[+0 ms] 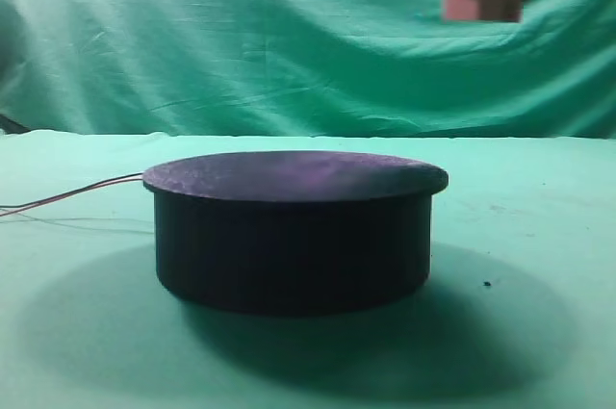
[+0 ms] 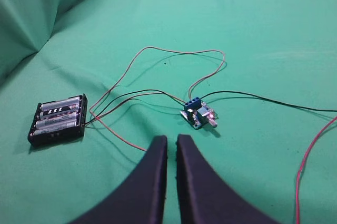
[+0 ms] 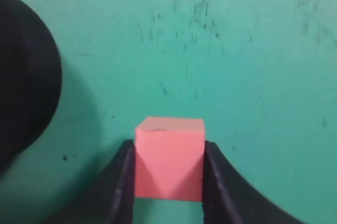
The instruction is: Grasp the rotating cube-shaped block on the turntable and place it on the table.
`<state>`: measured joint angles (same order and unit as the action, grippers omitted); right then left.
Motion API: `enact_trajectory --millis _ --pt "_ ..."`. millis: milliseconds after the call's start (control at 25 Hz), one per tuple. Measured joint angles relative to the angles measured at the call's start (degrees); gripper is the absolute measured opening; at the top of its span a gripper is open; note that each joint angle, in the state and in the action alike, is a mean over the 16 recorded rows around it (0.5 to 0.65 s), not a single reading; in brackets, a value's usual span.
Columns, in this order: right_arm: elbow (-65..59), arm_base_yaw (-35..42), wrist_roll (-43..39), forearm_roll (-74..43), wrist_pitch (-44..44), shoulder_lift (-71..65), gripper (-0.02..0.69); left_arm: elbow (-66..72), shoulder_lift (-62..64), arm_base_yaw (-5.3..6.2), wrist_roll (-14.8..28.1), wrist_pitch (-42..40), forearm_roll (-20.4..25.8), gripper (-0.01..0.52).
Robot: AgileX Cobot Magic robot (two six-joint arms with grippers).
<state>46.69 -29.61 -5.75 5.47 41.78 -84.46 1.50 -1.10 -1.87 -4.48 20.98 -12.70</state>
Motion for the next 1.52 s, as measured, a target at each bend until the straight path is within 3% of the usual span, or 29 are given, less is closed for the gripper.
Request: enact_trajectory --millis 320,480,640,920,1040,1520 --pt "-3.27 0.11 0.58 2.51 -3.36 -2.31 0.418 0.0 0.0 0.0 0.0 0.0 0.0 0.0" --pt "-1.15 0.11 0.61 2.66 -0.85 -1.01 0.426 0.0 0.0 0.0 0.0 0.0 0.0 0.0" --pt "1.19 0.11 0.14 1.85 2.87 2.86 0.354 0.0 0.0 0.0 0.0 0.0 0.0 0.0" --pt "3.83 0.11 -2.36 -0.84 11.12 14.71 0.106 0.0 0.0 0.0 0.0 0.0 0.0 0.0" --pt "2.8 0.11 -3.99 -2.0 13.87 21.02 0.03 0.0 0.0 0.0 0.0 0.0 0.0 0.0" --pt "-5.39 0.11 -9.01 -4.53 15.73 40.93 0.0 0.0 0.0 0.0 0.0 0.0 0.0 0.0"
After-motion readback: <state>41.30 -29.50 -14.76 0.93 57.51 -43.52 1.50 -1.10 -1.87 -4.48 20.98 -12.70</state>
